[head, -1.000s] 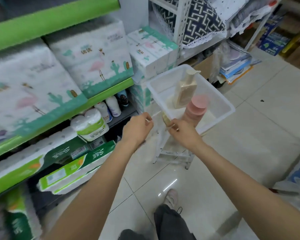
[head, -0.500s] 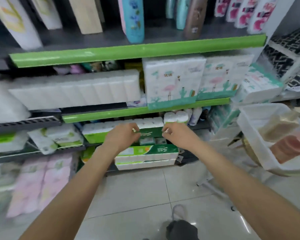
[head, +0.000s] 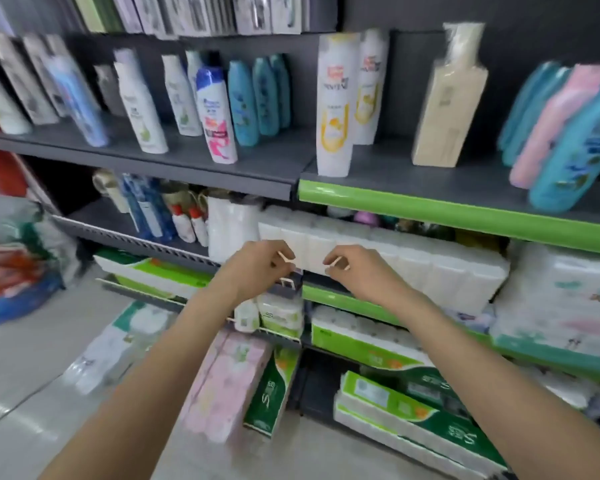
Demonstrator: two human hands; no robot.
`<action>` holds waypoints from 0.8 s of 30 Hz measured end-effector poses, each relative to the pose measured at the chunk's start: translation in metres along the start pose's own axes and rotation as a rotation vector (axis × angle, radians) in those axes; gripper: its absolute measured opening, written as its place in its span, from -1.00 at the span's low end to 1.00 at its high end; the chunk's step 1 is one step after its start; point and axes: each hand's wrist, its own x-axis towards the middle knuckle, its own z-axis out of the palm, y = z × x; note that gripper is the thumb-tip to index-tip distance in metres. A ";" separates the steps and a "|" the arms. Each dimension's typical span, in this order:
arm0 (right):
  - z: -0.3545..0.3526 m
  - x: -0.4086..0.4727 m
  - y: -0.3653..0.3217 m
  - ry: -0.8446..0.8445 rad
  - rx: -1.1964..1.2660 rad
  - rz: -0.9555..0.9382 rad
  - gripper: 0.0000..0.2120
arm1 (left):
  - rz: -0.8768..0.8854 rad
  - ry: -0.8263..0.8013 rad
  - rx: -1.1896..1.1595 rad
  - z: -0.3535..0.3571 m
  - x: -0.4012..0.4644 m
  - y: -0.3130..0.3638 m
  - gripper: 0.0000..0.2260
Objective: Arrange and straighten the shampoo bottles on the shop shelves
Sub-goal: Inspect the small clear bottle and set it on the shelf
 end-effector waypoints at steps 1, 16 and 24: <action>0.002 0.017 -0.014 0.012 0.010 -0.028 -0.83 | -0.017 0.047 0.006 -0.016 0.006 -0.009 -0.85; 0.075 0.203 -0.238 0.015 0.055 -0.336 -0.83 | -0.118 0.517 -0.127 -0.226 0.046 -0.184 -0.86; 0.155 0.259 -0.360 0.121 0.140 -0.305 -0.85 | -0.076 0.549 -0.091 -0.333 0.044 -0.321 -0.87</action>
